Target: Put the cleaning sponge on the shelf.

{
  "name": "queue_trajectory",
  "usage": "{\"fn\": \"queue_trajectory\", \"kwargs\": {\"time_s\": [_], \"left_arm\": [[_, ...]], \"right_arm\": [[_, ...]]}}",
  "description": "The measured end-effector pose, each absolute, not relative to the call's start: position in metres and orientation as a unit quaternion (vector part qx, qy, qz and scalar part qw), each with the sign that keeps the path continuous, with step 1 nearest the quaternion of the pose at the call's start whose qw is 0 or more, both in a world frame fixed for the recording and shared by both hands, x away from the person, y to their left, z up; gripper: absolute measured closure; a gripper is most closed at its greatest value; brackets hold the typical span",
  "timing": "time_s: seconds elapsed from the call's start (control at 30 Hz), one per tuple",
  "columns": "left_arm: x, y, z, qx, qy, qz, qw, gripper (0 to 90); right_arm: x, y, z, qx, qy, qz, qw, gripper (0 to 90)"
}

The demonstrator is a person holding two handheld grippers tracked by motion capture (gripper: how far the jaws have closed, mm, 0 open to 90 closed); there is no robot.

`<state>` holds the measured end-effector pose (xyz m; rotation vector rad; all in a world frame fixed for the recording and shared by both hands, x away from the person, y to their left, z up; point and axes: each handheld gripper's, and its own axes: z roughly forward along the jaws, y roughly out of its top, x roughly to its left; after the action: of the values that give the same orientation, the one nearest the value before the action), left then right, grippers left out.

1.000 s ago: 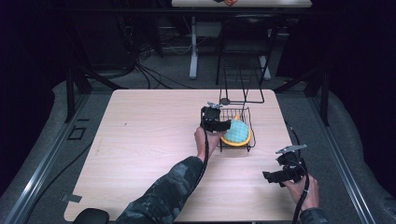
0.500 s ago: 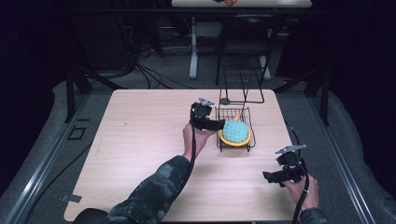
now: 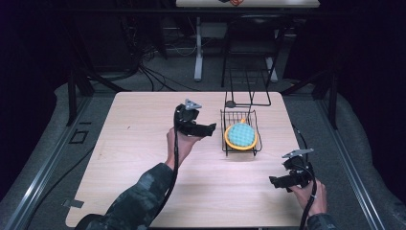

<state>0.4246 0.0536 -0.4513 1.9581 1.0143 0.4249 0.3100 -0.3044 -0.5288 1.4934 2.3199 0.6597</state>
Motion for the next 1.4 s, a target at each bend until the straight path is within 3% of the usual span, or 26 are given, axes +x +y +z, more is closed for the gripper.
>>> {"fn": "queue_trajectory", "kwargs": {"time_s": [0.43,1.4], "left_arm": [[0.398,0.113,-0.451,0.796,0.419,0.181,0.398,0.3],[0.343,0.227,-0.516,0.781,0.509,0.168,0.319,0.0]], "right_arm": [[0.310,-0.304,-0.530,0.522,0.809,0.225,0.151,2.9],[0.311,-0.301,-0.532,0.517,0.813,0.220,0.152,3.2]]}}
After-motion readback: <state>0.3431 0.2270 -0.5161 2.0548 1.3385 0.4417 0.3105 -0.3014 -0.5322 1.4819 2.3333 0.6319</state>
